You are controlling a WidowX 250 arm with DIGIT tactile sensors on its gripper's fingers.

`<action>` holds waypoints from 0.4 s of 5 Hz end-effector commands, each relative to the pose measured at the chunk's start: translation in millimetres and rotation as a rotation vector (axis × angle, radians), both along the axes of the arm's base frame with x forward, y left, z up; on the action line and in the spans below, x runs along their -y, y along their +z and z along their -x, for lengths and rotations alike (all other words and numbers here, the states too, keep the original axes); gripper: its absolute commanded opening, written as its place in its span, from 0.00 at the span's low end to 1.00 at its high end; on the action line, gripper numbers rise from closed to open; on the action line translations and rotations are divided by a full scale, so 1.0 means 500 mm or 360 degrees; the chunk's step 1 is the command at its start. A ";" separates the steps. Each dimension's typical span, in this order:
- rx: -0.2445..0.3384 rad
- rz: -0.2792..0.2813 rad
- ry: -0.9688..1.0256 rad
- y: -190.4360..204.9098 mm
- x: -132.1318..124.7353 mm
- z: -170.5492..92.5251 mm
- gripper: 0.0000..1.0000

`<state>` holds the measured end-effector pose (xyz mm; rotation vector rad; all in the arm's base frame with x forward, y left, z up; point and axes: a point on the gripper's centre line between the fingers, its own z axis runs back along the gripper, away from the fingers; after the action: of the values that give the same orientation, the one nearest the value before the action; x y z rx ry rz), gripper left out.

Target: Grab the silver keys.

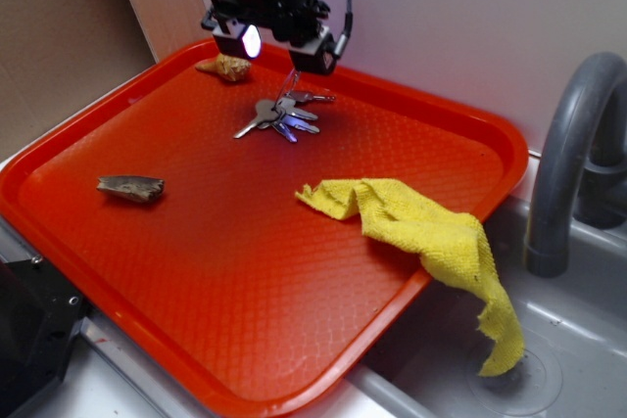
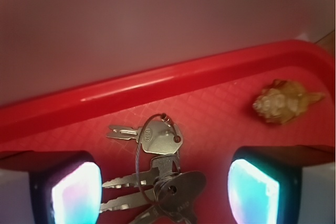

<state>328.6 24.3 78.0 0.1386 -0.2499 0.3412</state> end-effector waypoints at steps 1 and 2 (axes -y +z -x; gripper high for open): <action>-0.0015 -0.0002 -0.0066 0.003 0.025 0.020 1.00; -0.0024 -0.0035 -0.0045 0.005 0.020 0.040 0.91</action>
<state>302.3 17.6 56.0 0.1730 -0.1702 0.3172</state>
